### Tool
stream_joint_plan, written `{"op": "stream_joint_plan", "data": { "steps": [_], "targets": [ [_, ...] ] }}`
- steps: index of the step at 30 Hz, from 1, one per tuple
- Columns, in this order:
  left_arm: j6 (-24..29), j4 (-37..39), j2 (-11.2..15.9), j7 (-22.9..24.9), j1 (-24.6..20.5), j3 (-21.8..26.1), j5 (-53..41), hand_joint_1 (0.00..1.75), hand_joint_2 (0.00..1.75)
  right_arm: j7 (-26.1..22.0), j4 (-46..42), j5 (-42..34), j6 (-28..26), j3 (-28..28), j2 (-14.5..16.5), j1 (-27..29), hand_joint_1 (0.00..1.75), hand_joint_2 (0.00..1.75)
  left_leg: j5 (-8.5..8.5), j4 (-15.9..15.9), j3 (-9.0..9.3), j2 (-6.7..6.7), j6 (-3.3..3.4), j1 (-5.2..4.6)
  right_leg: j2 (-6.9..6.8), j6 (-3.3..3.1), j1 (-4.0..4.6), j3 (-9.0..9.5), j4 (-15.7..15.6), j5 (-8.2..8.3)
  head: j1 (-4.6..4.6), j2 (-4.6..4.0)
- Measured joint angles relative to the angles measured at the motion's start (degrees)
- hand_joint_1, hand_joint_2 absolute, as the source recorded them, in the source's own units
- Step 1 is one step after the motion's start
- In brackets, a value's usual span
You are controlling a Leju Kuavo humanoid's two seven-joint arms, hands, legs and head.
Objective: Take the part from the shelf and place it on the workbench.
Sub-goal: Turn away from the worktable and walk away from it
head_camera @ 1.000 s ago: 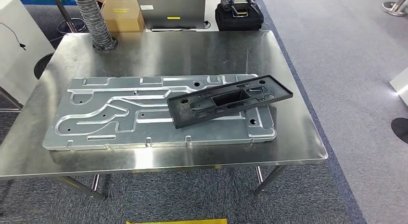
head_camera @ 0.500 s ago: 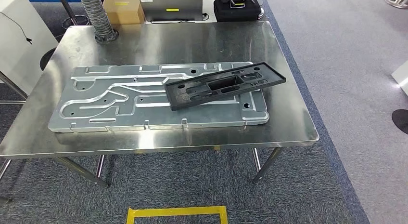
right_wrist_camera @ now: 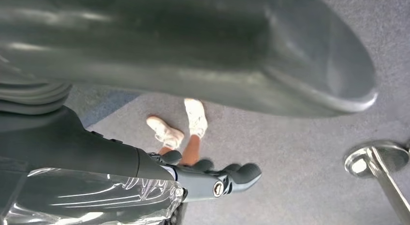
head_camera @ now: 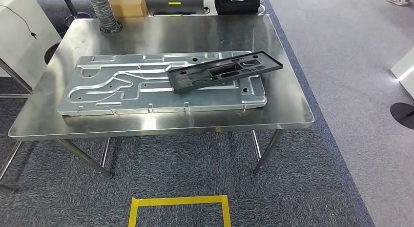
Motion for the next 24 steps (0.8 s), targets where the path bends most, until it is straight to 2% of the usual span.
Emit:
{"op": "stream_joint_plan", "data": {
  "steps": [2, 3, 4, 6, 7, 8, 9, 10, 11, 12, 13, 14, 15, 18, 19, 20, 21, 23, 24],
  "targets": [
    [0.0, 0.0, 0.0, -0.3, 0.1, 0.0, -0.2, 0.0, 0.0, -1.3, 0.1, 0.1, -0.3, 0.0, 0.1, 0.0, 0.0, 0.0, 0.7, 0.1, -0.4, -0.04, -0.83, 0.08, -0.07, -1.42, 0.47, 0.11, -1.2, -0.4, 0.0, 0.0],
    [0.1, 0.0, 0.0, -0.7, 0.2, 0.0, -0.5, 0.0, 0.0, -3.8, 0.1, 0.4, -1.0, 0.0, 0.2, 0.0, 0.0, 0.0, 0.56, 0.4, -0.63, -0.11, -1.19, 0.21, -0.18, -2.04, 0.54, -0.25, -1.2, -0.04, -0.01, 0.0],
    [0.1, 0.0, 0.0, -1.3, 0.3, 0.0, -0.8, 0.0, 0.0, -7.9, 0.1, 0.8, -2.2, 0.0, 0.2, 0.0, 0.0, 0.0, -0.37, 1.2, -1.04, -0.19, -1.48, 0.32, -0.25, -2.66, 0.59, -0.6, -1.2, 0.35, -0.01, 0.0],
    [0.2, 0.0, 0.0, -2.3, 0.3, -0.1, -1.4, 0.0, 0.0, -17.9, 0.1, 1.8, -5.8, 0.0, 0.3, 0.0, 0.0, 0.0, -4.82, 6.4, -2.89, -0.36, -1.77, 0.46, -0.38, -3.66, 0.81, -1.43, -1.2, 1.17, -0.01, -0.01],
    [0.2, 0.0, 0.0, -2.6, 0.3, -0.1, -1.5, 0.0, 0.0, -21.9, 0.1, 2.3, -7.8, 0.0, 0.3, 0.0, 0.0, 0.0, -7.36, 10.2, -4.1, -0.38, -1.75, 0.46, -0.35, -3.95, 1.06, -1.89, -1.2, 1.53, -0.02, -0.01],
    [0.2, 0.0, 0.0, -2.8, 0.3, -0.1, -1.6, 0.0, 0.0, -24.9, 0.1, 3.1, -9.9, 0.0, 0.3, 0.0, 0.0, 0.0, -9.2, 13.8, -5.1, -0.39, -1.66, 0.44, -0.35, -4.15, 1.35, -2.39, -1.1, 1.88, -0.02, 0.0],
    [0.2, 0.0, 0.0, -3.0, 0.3, -0.1, -1.6, 0.0, 0.0, -27.0, 0.1, 3.9, -11.9, 0.0, 0.3, 0.0, 0.0, 0.44, -9.85, 16.0, -5.34, -0.4, -1.48, 0.39, -0.33, -4.3, 1.64, -2.87, -1.0, 2.21, -0.02, 0.0],
    [0.2, 0.0, 0.0, -3.2, 0.4, -0.1, -1.7, 0.0, 0.0, -28.6, 0.1, 5.0, -14.1, 0.1, 0.3, 0.0, 0.0, 0.87, -9.39, 16.2, -4.54, -0.42, -1.16, 0.27, -0.29, -4.41, 1.96, -3.3, -0.9, 2.49, -0.02, 0.0],
    [0.1, 0.0, 0.0, -3.3, 0.4, -0.1, -1.9, 0.0, 0.0, -29.8, 0.1, 6.1, -16.2, 0.4, 0.2, 0.0, 0.0, 1.31, -8.06, 14.1, -2.65, -0.44, -0.68, 0.1, -0.25, -4.49, 2.27, -3.64, -0.7, 2.7, -0.02, 0.01],
    [0.0, 0.0, 0.0, -3.4, 0.4, -0.2, -2.2, 0.0, 0.0, -30.5, 0.1, 7.2, -18.3, 0.7, 0.2, 0.0, 0.0, 1.75, -6.41, 10.2, 0.08, -0.49, 0.04, -0.19, -0.22, -4.56, 2.51, -3.86, -0.6, 2.84, -0.02, 0.0],
    [0.0, 0.0, 0.2, -3.4, 0.3, -0.2, -2.4, 0.0, 0.0, -30.9, 0.1, 8.4, -20.5, 1.2, 0.1, 0.0, 0.0, 1.75, -5.37, 5.9, 2.88, -0.52, 0.95, -0.52, -0.26, -4.56, 2.72, -4.02, -0.5, 2.96, -0.02, 0.01],
    [0.0, 0.0, 0.2, -3.3, 0.2, -0.3, -2.7, 0.0, 0.0, -31.0, 0.2, 10.0, -22.6, 1.8, 0.0, 0.0, 0.0, 1.75, -4.7, 2.3, 5.07, -0.47, 1.56, -0.78, -0.31, -4.46, 2.78, -4.16, -0.5, 3.11, -0.02, 0.01],
    [0.0, 0.0, 0.3, -3.2, 0.1, -0.4, -3.0, 0.0, 0.0, -30.9, 0.2, 12.3, -24.9, 2.3, -0.1, -0.1, 0.0, 1.75, -4.53, 0.0, 6.36, -0.43, 1.96, -1.02, -0.38, -4.26, 2.71, -4.31, -0.4, 3.31, -0.02, 0.0],
    [-0.3, 0.0, 0.2, -2.9, 0.0, -0.6, -3.5, 0.0, 0.0, -29.4, 0.2, 21.1, -31.2, 3.3, 0.0, 0.0, 0.0, 1.75, -4.02, -2.4, 6.88, -0.29, 1.94, -1.09, -0.46, -3.38, 2.4, -4.69, -0.3, 3.84, -0.01, 0.0],
    [-0.4, 0.0, 0.1, -2.8, 0.0, -0.6, -3.7, 0.0, 0.0, -29.0, 0.2, 22.8, -32.4, 3.6, 0.1, 0.1, 0.0, 1.75, -3.55, -3.0, 6.94, -0.25, 2.01, -0.95, -0.38, -3.09, 2.31, -4.97, 0.1, 3.43, -0.01, 0.0],
    [-0.5, 0.0, 0.1, -2.7, 0.0, -0.6, -3.8, 0.0, 0.0, -28.8, 0.2, 23.7, -33.2, 3.8, 0.2, 0.2, 0.0, 1.75, -3.02, -3.6, 6.94, -0.22, 2.08, -0.78, -0.26, -2.79, 2.22, -5.65, 1.5, 2.34, -0.01, 0.0],
    [-0.6, -0.1, 0.0, -2.7, 0.0, -0.6, -3.9, 0.0, 0.0, -28.6, 0.1, 23.9, -33.6, 4.0, 0.4, 0.3, 0.0, 1.75, -2.57, -4.0, 6.84, -0.18, 2.11, -0.6, -0.1, -2.44, 1.98, -6.86, 4.2, 0.58, -0.01, 0.01],
    [-0.7, -0.1, 0.0, -2.6, 0.0, -0.6, -3.9, 0.0, 0.0, -28.5, 0.1, 24.0, -33.8, 4.3, 0.4, 0.3, 0.0, 1.75, -2.12, -3.9, 6.16, -0.18, 2.07, -0.41, 0.07, -1.49, 1.43, -10.13, 11.4, -3.19, -0.02, 0.01],
    [-0.7, 0.0, 0.0, -2.5, 0.0, -0.6, -3.8, 0.0, 0.0, -28.5, 0.1, 24.0, -33.8, 4.4, 0.3, 0.3, 0.0, 1.75, -2.03, -3.7, 5.78, -0.17, 1.94, -0.3, 0.07, -0.98, 1.01, -11.18, 14.0, -4.02, -0.02, 0.01]
  ]
}}
